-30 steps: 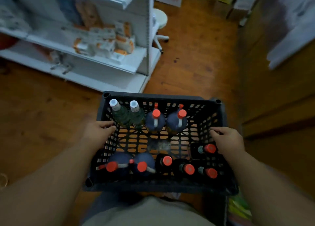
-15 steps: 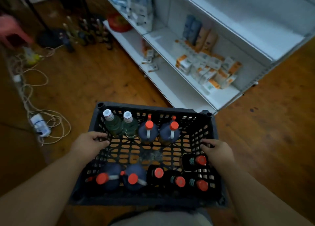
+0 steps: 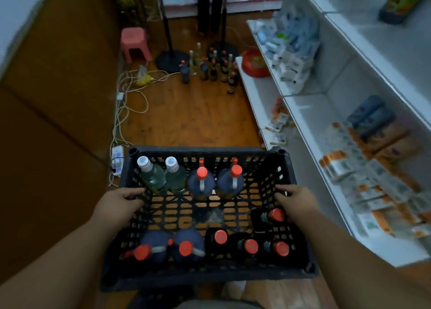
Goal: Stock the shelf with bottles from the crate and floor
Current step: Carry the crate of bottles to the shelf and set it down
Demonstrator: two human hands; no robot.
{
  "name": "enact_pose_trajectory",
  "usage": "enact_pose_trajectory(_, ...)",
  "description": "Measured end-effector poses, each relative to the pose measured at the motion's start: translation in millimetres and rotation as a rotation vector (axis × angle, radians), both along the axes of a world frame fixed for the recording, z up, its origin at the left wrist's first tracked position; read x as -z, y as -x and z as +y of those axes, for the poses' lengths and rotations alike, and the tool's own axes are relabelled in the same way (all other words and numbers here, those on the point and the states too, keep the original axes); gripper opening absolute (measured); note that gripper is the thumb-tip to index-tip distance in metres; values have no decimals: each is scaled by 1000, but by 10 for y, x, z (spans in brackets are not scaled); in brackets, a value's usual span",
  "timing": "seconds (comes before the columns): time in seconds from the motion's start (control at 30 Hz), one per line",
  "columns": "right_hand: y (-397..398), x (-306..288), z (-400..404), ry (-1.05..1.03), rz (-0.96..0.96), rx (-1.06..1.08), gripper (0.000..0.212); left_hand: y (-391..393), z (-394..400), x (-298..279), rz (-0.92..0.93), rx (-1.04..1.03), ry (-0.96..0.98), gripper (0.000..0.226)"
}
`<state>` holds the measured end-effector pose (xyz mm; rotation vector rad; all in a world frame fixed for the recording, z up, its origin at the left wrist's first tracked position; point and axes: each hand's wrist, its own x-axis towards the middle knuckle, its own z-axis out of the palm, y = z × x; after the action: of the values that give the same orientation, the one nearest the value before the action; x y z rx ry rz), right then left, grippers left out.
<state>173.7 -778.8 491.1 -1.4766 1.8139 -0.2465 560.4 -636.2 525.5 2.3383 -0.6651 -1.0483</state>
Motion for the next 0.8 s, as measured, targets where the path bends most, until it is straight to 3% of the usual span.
enact_pose_trajectory(0.17,-630,43,-837,22,64,-73,29,-537,-528,215,68,-97,8,28)
enact_pose_trajectory(0.4,-1430,-24,-1618,15,106,39,26,-1424,-1700,257,143,-11,-12,28)
enact_pose_trajectory(0.8,-2297,189,-3609,15,46,71,29,-2394,-3887,152,30,47,-4,28)
